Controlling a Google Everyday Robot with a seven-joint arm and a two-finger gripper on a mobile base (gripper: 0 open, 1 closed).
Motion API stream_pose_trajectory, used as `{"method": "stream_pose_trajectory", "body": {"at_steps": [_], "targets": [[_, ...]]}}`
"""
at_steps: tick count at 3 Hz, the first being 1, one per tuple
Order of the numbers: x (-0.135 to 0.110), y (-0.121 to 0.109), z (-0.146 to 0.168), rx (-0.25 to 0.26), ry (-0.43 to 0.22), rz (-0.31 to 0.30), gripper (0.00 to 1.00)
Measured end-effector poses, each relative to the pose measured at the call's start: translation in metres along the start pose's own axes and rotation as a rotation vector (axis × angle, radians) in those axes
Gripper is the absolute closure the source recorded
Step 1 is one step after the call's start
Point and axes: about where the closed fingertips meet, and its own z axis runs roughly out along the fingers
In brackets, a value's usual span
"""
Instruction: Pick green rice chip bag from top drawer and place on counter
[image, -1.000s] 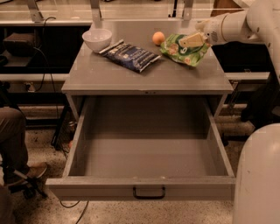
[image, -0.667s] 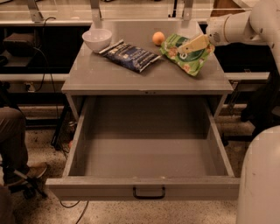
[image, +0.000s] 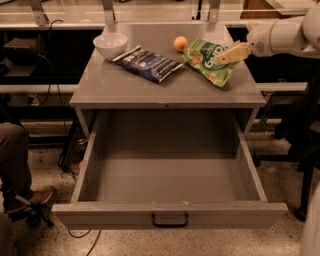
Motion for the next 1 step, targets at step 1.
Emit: {"method": "stream_pose_trajectory", "body": {"at_steps": [1], "targets": [[0.0195, 0.0038, -0.0410, 0.041, -0.034, 0.053, 0.00]]}}
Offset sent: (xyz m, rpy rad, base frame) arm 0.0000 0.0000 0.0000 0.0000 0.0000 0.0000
